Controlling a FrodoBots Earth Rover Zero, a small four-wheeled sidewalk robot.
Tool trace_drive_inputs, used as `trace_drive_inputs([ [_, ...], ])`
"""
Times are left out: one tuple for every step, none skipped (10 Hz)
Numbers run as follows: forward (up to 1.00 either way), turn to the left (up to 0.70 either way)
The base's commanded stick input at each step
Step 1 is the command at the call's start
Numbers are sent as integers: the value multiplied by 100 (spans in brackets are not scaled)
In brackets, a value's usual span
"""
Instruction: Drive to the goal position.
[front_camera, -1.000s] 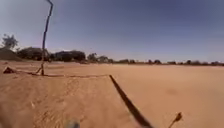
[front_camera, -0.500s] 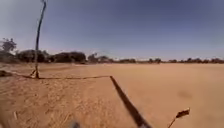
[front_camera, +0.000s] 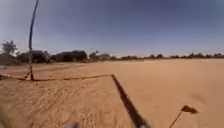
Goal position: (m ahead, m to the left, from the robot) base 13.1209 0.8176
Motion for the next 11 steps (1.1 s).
trace_drive_inputs([
  [70, 0],
  [70, 0],
  [70, 0],
  [70, 0],
  [70, 0],
  [70, 0],
  [70, 0],
  [70, 0],
  [70, 0],
  [70, 0],
  [70, 0],
])
